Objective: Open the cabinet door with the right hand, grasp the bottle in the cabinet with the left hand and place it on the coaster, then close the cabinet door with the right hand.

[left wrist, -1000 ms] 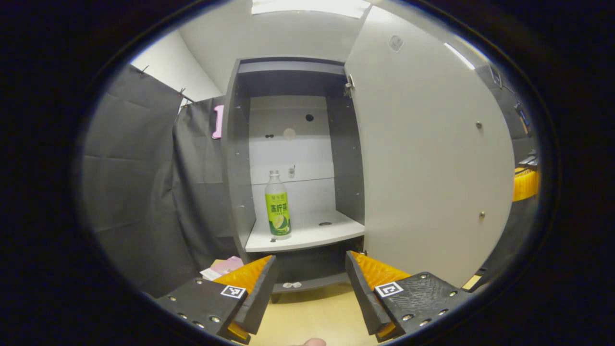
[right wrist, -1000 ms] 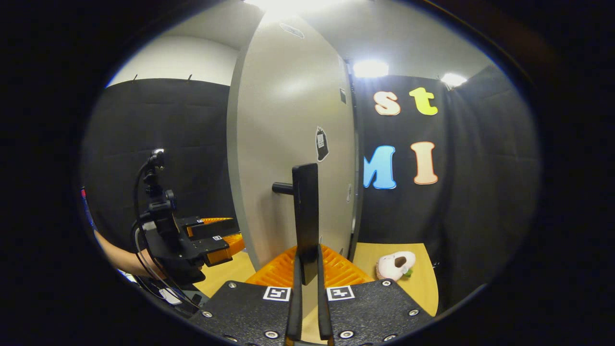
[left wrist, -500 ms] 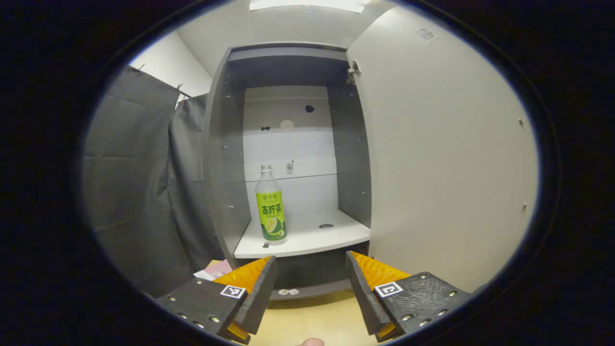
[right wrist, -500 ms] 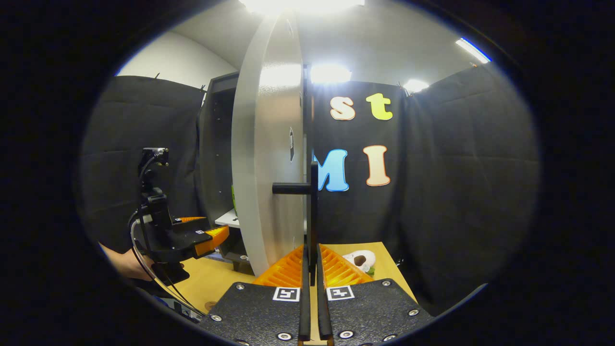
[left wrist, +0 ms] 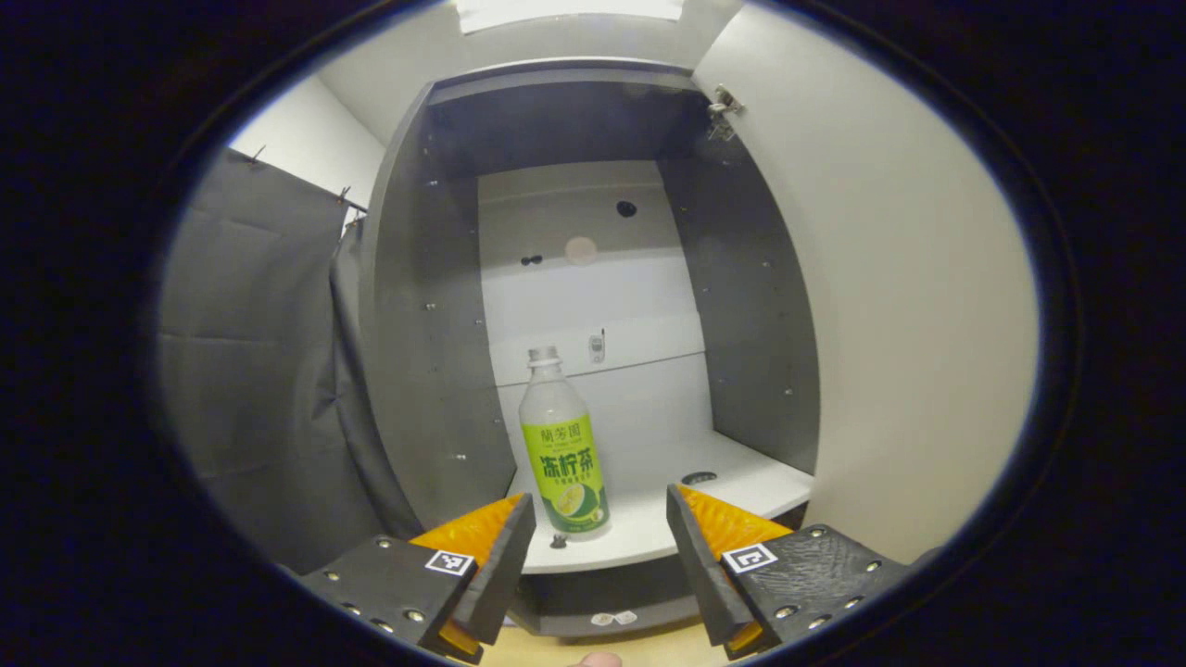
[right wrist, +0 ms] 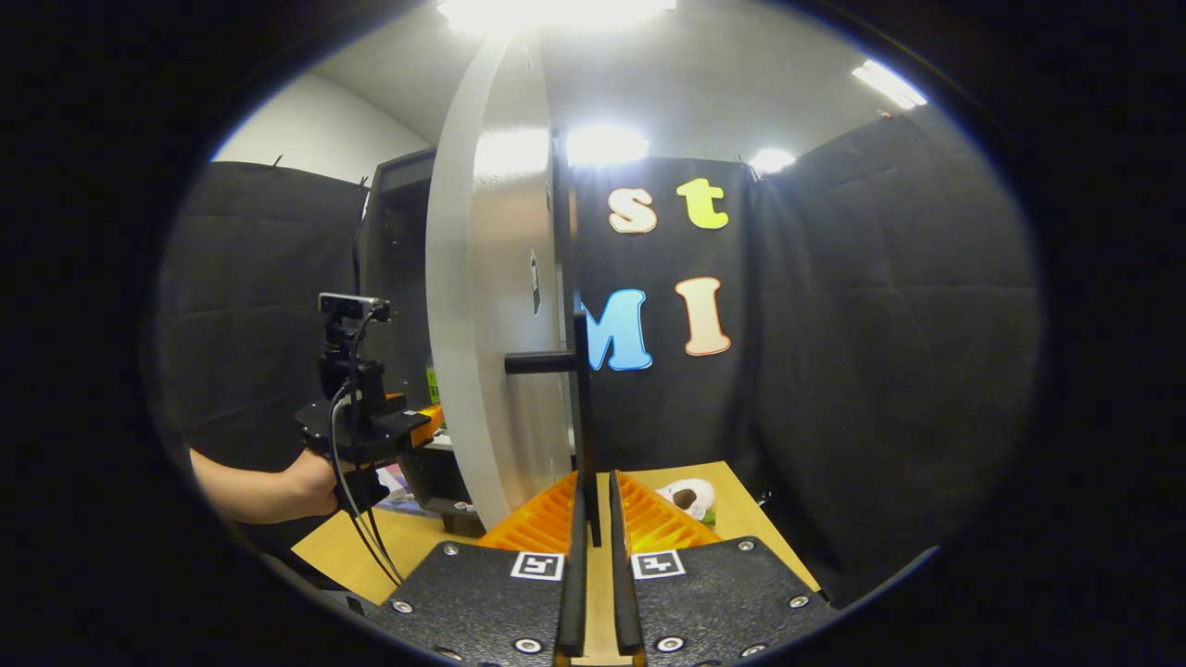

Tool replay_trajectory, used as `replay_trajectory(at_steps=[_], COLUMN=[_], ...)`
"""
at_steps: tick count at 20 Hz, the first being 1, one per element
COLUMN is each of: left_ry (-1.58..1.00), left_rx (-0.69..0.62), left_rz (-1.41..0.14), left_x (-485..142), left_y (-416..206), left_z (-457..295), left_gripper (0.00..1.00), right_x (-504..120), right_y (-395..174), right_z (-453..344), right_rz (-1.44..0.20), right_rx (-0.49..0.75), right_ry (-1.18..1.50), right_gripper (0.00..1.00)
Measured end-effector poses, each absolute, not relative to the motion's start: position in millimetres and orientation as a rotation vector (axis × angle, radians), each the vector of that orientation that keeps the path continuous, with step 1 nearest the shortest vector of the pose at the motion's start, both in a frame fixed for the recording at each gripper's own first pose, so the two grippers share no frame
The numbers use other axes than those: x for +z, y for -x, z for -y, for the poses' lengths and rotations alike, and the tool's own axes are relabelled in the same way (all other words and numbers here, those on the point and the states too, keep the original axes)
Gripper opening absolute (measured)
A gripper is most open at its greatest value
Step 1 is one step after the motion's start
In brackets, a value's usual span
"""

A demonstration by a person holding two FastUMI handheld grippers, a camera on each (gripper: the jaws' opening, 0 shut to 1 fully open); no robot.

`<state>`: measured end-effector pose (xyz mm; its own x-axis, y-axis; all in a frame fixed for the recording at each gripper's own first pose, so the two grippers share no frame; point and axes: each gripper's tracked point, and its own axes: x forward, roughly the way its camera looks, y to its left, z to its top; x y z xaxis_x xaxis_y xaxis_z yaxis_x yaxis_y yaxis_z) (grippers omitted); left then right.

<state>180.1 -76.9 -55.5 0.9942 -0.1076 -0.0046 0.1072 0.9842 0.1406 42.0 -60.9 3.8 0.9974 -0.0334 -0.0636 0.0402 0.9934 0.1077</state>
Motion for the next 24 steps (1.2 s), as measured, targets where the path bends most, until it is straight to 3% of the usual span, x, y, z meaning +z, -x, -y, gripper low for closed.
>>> replay_trajectory(at_steps=[3, 5, 7, 8, 10, 13, 16, 17, 18, 21, 22, 24], left_ry=[-0.165, -0.174, -0.154, -0.146, -0.14, -0.174, -0.188, -0.174, -0.161, -0.149, -0.142, -0.138], left_rx=[-0.09, -0.077, -0.079, -0.074, -0.057, -0.045, -0.039, -0.049, -0.049, -0.009, 0.016, 0.035], left_rz=[0.006, 0.015, 0.018, 0.019, 0.013, 0.058, 0.097, 0.089, 0.081, 0.057, 0.059, 0.051], left_x=[-60.1, -61.9, -62.1, -64.7, -68.6, -58.7, -44.2, -43.8, -44.9, -47.9, -49.7, -49.9], left_y=[-206.1, -219.2, -233.7, -239.5, -254.0, -279.9, -303.1, -307.9, -310.6, -312.5, -310.3, -307.0], left_z=[69.5, 67.1, 65.4, 63.7, 57.1, 52.0, 54.5, 56.7, 58.7, 50.2, 47.8, 42.2], left_gripper=[0.81, 0.77, 0.86, 0.86, 0.81, 0.86, 0.81, 0.85, 0.81, 0.85, 0.7, 0.7], right_x=[8.0, 11.5, 11.7, 14.3, 16.9, 14.3, 14.1, 11.5, 9.5, 10.1, 10.8, 11.6], right_y=[-34.6, -26.5, -21.2, -21.0, -20.7, -19.7, -19.9, -21.1, -19.4, -6.0, -1.5, 4.2], right_z=[68.2, 74.3, 82.5, 85.8, 90.4, 89.1, 90.0, 88.2, 87.7, 94.2, 101.0, 114.6], right_rz=[-0.032, -0.005, 0.024, 0.042, 0.064, 0.065, 0.069, 0.065, 0.06, 0.061, 0.067, 0.074], right_rx=[-0.073, -0.099, -0.131, -0.149, -0.173, -0.182, -0.187, -0.185, -0.181, -0.193, -0.21, -0.243], right_ry=[-0.156, -0.159, -0.161, -0.168, -0.199, -0.195, -0.175, -0.177, -0.183, -0.201, -0.196, -0.193], right_gripper=[0.28, 0.44, 0.63, 0.75, 0.88, 0.93, 0.93, 0.93, 0.93, 0.92, 0.94, 0.94])
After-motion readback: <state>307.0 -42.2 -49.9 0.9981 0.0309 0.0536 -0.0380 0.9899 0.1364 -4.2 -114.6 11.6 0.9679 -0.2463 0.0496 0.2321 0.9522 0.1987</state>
